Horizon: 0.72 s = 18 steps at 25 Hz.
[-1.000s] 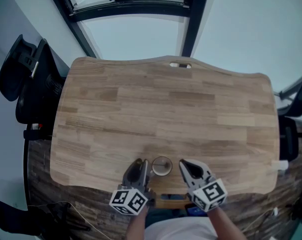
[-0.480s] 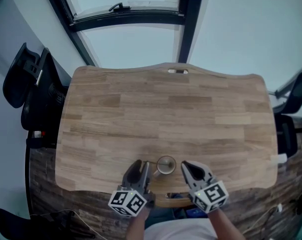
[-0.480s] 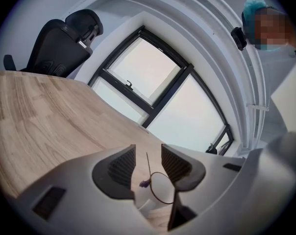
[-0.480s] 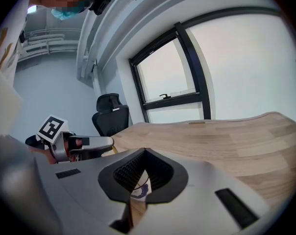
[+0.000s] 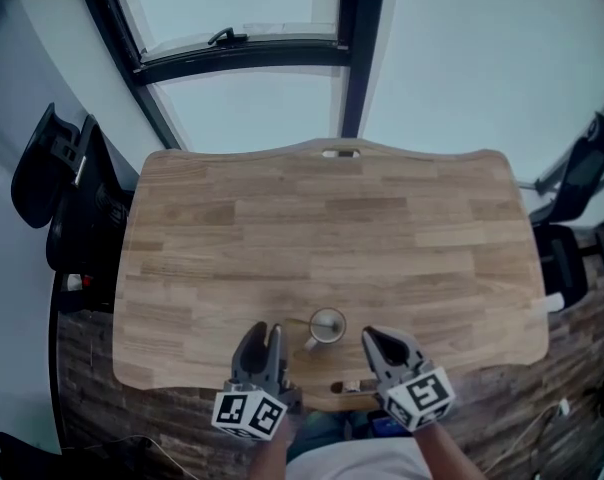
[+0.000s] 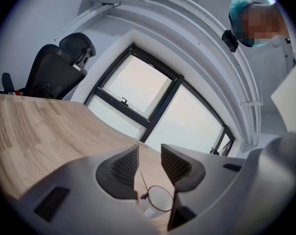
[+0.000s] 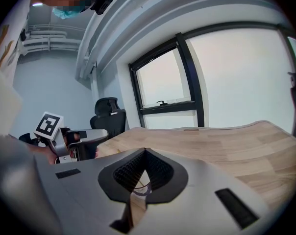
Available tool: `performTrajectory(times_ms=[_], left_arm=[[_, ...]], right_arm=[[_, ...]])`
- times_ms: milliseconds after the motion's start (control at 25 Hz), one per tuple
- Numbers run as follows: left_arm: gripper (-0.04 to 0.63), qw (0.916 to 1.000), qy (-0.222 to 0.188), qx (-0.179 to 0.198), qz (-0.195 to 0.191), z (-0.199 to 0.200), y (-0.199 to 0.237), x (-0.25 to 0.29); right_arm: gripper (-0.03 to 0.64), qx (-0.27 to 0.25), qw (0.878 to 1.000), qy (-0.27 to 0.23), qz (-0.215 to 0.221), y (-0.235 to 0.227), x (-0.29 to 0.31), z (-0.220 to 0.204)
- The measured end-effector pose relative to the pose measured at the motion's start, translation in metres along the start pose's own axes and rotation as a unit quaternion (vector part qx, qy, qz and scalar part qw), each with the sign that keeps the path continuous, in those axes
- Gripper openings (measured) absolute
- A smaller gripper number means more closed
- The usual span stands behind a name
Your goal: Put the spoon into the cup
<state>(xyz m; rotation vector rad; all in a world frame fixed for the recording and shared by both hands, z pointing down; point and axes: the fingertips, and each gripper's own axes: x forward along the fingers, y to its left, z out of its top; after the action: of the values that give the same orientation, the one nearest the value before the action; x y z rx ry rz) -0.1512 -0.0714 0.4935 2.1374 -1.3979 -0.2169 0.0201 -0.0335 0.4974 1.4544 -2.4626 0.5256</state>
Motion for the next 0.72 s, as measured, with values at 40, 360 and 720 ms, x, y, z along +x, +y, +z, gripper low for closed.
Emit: performTrajectory(times_ms=[40, 360, 720], left_arm=[[0.140, 1.0000, 0.002, 0.002, -0.001, -0.001, -0.002, -0.001], [0.000, 0.9993, 0.005, 0.037, 0.004, 0.007, -0.030, -0.015], [0.002, 0.9958, 0.013, 0.089, 0.017, 0.003, -0.058, -0.032]], right_arm=[[-0.003, -0.001, 1.000, -0.002, -0.002, 0.000, -0.003, 0.000], [-0.003, -0.018, 0.999, -0.035, 0.000, 0.004, -0.021, 0.020], [-0.003, -0.029, 0.998, -0.057, 0.009, 0.004, -0.043, 0.035]])
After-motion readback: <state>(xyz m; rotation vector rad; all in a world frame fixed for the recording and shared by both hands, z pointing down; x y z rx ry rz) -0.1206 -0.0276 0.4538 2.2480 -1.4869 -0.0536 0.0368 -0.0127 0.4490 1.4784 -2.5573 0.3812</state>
